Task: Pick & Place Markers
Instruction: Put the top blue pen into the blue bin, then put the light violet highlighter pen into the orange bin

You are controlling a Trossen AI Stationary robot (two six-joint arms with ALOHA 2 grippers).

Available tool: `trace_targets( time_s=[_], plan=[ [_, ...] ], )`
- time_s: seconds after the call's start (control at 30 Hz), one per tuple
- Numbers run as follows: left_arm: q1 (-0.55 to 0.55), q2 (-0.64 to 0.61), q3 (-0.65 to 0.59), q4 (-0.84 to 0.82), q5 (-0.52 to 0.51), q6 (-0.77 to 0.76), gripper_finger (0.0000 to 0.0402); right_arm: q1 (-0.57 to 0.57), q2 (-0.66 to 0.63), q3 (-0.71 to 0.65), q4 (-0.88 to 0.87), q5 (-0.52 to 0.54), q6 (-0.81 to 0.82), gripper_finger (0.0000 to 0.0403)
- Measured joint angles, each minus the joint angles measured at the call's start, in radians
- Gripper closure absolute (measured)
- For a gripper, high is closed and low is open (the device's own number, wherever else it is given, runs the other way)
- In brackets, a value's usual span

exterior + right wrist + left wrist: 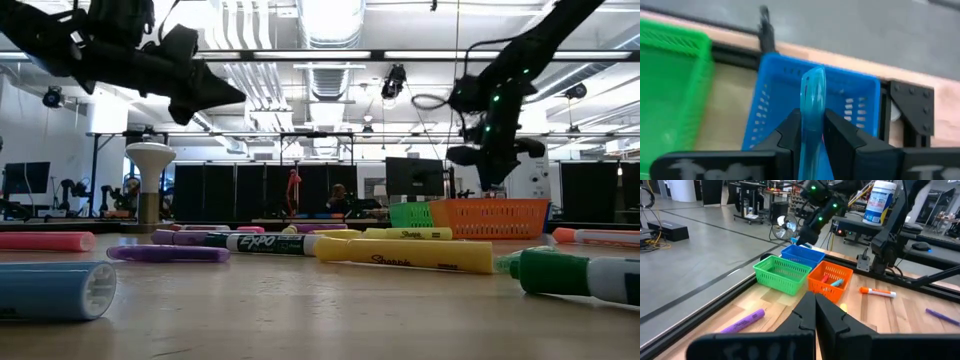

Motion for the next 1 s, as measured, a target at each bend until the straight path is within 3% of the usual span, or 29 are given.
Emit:
trace_targets(
  time_s=[0.33,0.5,0.67,0.77,1.0],
  plan=[
    [-0.001,-0.007,-0.021,0.024,0.000,-0.013,0.0402,0.001,0.216,0.097,-0.111,0.028,0.020,0.0334],
    [-0.001,-0.007,-0.023,0.009,0.000,-0.046,0.0400,0.002,0.253,0.107,-0.128,0.029,0.014,0.0309],
    [-0.002,-0.007,-0.023,0.014,0.002,-0.047,0.0386,0.003,0.201,0.108,-0.130,0.059,0.014,0.0269],
    [-0.004,-0.012,-0.023,0.033,0.062,-0.044,0.0379,0.008,0.142,0.098,-0.142,0.045,-0.003,0.0257],
    [-0.007,-0.033,-0.023,0.143,0.256,-0.061,0.0377,0.088,-0.080,-0.042,-0.004,-0.106,-0.098,0.0291]
  ],
)
